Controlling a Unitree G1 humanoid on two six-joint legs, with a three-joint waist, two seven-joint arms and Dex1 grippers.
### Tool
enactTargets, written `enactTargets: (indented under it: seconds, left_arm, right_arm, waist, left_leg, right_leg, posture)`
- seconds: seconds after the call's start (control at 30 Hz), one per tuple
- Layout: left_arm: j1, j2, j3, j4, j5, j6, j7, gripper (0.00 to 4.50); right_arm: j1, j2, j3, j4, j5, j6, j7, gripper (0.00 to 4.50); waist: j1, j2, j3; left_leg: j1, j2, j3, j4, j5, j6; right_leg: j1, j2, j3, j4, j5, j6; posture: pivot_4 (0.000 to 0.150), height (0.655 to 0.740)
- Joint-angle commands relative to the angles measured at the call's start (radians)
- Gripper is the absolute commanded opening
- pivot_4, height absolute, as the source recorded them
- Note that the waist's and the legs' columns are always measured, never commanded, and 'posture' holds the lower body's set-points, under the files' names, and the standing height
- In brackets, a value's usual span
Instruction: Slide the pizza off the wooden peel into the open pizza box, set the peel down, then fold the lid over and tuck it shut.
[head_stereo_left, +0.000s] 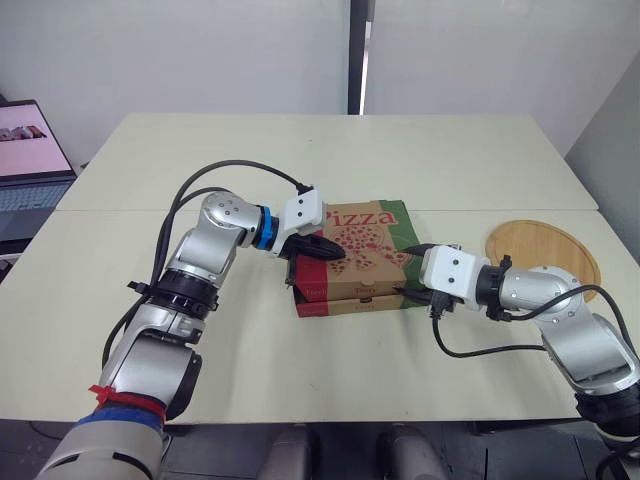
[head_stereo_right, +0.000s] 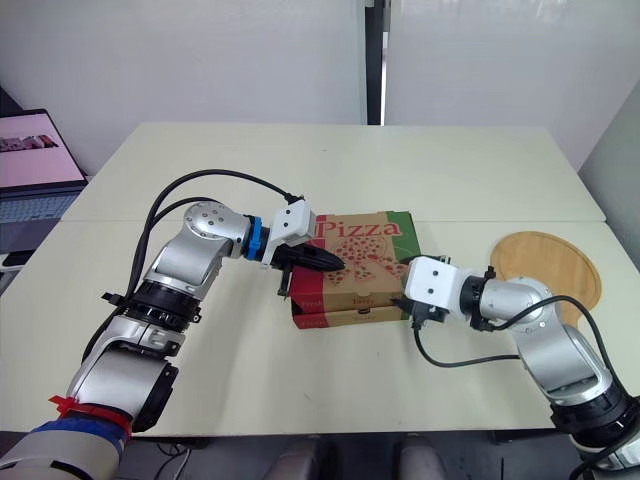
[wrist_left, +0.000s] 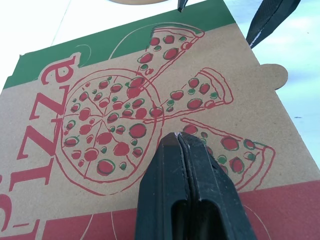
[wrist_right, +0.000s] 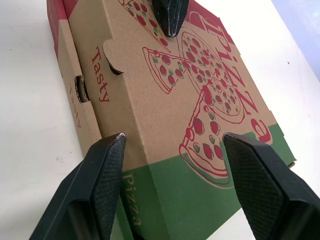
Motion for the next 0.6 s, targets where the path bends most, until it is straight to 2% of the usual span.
enactTargets:
  seconds: [0.03,0.23,0.27,0.33,0.57,0.6]
  left_arm:
    - [0.003,-0.001,-0.006,-0.014,0.008,-0.008,0.003,0.00]
    - [-0.001,-0.004,-0.003,-0.004,0.010,-0.013,0.008,0.00]
    - [-0.002,-0.004,-0.002,-0.003,0.010,-0.013,0.010,0.00]
    - [-0.005,-0.006,-0.001,-0.001,0.009,-0.014,0.011,0.00]
    - [-0.018,-0.002,0.014,0.004,-0.001,-0.013,0.016,0.00]
    - [-0.019,-0.001,0.016,0.003,-0.004,-0.011,0.017,0.00]
  right_arm:
    - [-0.019,0.006,-0.076,-0.073,0.081,0.068,0.014,3.33]
    - [-0.069,0.026,-0.203,-0.124,0.323,0.286,0.045,3.33]
    - [-0.092,0.046,-0.196,-0.107,0.321,0.301,0.017,3.15]
    - [-0.124,0.074,-0.147,-0.079,0.292,0.303,-0.025,2.70]
    - [-0.166,0.159,0.011,-0.013,0.217,0.295,-0.101,0.24]
    - [-0.169,0.164,0.020,-0.008,0.213,0.293,-0.104,0.05]
  waist:
    - [0.000,0.000,0.000]
    - [0.001,0.000,0.000]
    - [0.001,0.000,0.000]
    - [0.000,0.000,0.000]
    - [0.000,0.000,0.000]
    - [0.000,0.000,0.000]
  left_leg:
    - [0.000,0.000,0.000,0.000,0.000,0.000]
    - [0.000,0.000,0.000,0.000,0.000,0.000]
    - [0.000,0.000,-0.001,0.000,0.000,0.000]
    - [0.000,0.000,-0.001,0.000,-0.001,0.001]
    - [0.000,-0.001,-0.001,0.000,0.000,0.000]
    - [-0.001,-0.001,-0.001,0.000,0.000,0.000]
  right_leg:
    - [0.000,0.000,0.000,0.000,0.000,0.000]
    - [0.000,0.000,0.000,0.000,0.000,0.000]
    - [0.000,0.000,0.000,0.000,0.000,0.000]
    - [0.000,0.000,0.000,0.000,0.000,0.000]
    - [-0.001,-0.001,0.000,0.000,0.000,0.000]
    - [-0.001,-0.001,0.000,0.000,0.000,0.000]
  posture:
    - [0.150,0.7281]
    - [0.150,0.7281]
    - [0.150,0.7281]
    - [0.150,0.7281]
    - [0.150,0.7281]
    - [0.150,0.7281]
